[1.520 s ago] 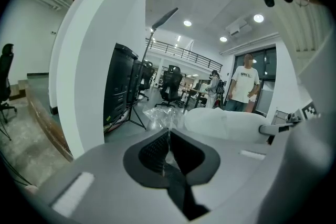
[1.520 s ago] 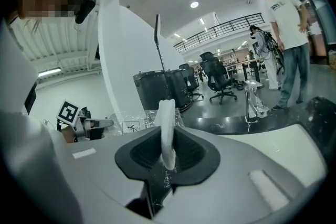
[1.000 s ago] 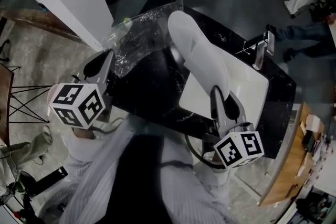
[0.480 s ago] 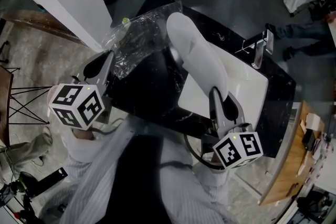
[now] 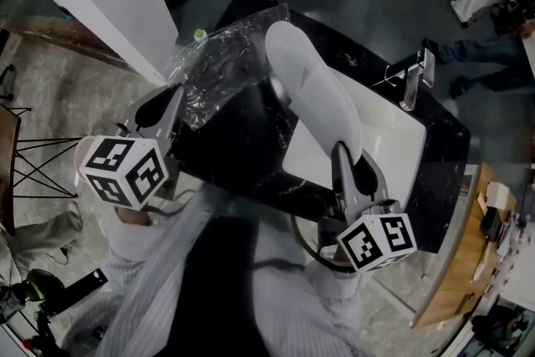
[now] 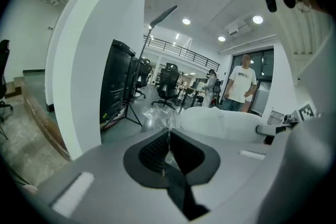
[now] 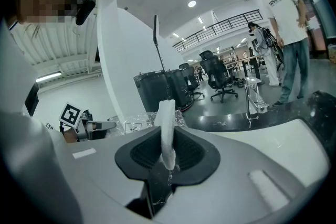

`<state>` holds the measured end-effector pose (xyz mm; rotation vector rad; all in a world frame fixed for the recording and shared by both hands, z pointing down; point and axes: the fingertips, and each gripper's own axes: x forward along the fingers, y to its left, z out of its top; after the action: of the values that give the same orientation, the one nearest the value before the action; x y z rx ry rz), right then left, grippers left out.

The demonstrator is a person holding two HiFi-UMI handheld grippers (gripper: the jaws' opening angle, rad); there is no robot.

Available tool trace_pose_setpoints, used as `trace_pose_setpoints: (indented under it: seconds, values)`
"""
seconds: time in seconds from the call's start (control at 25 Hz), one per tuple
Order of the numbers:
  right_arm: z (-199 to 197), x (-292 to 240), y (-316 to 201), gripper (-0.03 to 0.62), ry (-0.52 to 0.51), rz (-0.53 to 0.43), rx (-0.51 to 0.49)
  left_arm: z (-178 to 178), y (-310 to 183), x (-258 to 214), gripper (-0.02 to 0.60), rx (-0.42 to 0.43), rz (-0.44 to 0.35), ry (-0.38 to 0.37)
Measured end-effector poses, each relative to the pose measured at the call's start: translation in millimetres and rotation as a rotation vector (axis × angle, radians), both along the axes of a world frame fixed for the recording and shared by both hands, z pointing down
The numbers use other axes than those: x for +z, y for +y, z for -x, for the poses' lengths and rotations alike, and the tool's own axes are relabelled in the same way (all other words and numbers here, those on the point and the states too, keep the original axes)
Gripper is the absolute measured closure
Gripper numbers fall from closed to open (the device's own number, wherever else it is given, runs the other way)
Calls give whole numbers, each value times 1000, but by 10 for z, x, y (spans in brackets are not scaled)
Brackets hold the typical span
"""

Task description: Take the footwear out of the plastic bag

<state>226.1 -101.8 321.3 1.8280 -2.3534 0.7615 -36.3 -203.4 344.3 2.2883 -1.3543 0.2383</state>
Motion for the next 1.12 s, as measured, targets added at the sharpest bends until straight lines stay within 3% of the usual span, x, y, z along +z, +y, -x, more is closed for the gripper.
trace_pose_setpoints:
  seconds: [0.4, 1.12]
  values:
    - [7, -19, 5, 517, -33, -8, 2, -12, 0, 3, 575, 9, 2, -1]
    - [61, -25, -21, 520, 11, -7, -10, 22, -12, 5, 575, 11, 0, 2]
